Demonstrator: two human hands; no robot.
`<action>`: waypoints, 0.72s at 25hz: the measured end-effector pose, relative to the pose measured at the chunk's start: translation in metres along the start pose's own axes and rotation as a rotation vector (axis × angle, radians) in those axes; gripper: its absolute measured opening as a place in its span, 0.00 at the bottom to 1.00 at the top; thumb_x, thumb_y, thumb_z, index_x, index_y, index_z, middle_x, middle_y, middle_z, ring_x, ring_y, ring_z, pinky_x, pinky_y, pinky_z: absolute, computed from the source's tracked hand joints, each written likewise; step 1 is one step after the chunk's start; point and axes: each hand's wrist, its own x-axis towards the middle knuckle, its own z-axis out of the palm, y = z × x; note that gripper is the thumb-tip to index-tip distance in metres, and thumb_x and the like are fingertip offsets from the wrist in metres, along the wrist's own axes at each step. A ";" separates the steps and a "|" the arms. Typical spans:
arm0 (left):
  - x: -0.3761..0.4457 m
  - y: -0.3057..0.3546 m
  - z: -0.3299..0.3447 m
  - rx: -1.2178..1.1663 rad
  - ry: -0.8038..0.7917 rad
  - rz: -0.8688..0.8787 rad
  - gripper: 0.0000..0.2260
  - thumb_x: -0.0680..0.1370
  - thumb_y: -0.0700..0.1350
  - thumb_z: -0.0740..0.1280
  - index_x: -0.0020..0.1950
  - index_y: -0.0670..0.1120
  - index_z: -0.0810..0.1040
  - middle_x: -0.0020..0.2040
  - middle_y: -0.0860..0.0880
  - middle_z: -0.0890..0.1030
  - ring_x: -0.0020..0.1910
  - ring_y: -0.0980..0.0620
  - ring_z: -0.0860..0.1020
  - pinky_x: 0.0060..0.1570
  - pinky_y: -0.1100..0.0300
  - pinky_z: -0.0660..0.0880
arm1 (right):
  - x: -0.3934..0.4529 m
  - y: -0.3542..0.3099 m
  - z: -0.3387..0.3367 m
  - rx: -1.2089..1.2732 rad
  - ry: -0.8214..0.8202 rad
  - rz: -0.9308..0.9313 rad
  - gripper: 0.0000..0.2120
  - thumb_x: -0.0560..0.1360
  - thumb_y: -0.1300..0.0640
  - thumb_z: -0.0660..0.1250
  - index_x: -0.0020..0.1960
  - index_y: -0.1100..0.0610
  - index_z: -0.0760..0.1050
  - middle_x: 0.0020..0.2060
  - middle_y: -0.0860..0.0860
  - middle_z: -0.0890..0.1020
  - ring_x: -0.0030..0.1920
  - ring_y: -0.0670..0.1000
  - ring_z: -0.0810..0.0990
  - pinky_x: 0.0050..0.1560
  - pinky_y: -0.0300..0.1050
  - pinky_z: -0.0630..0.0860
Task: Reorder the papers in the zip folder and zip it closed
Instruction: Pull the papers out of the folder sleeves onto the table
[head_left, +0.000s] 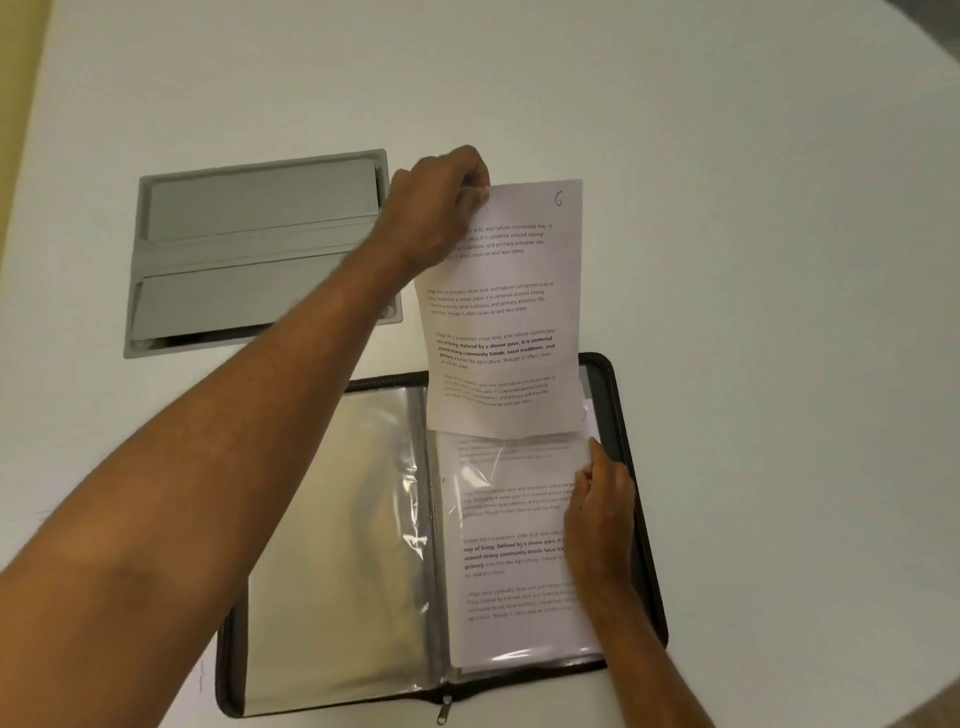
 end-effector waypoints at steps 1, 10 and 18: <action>-0.001 0.005 -0.007 0.013 0.007 0.011 0.05 0.82 0.47 0.62 0.53 0.49 0.76 0.48 0.55 0.81 0.50 0.49 0.78 0.60 0.46 0.71 | 0.000 0.001 0.000 0.002 0.001 -0.010 0.20 0.84 0.60 0.62 0.76 0.55 0.68 0.53 0.50 0.75 0.50 0.46 0.73 0.47 0.30 0.71; -0.014 0.034 -0.068 0.047 0.025 0.092 0.04 0.83 0.47 0.61 0.53 0.49 0.75 0.44 0.53 0.81 0.44 0.48 0.78 0.48 0.51 0.73 | 0.001 0.004 0.004 0.007 0.034 -0.031 0.21 0.84 0.61 0.62 0.76 0.54 0.66 0.54 0.51 0.74 0.51 0.49 0.75 0.48 0.45 0.81; -0.062 0.070 -0.121 0.117 -0.019 0.139 0.05 0.83 0.47 0.61 0.54 0.50 0.75 0.48 0.51 0.82 0.45 0.48 0.77 0.43 0.52 0.73 | -0.007 0.004 0.000 -0.137 0.014 -0.108 0.23 0.79 0.66 0.66 0.73 0.58 0.67 0.64 0.58 0.70 0.61 0.56 0.70 0.56 0.55 0.81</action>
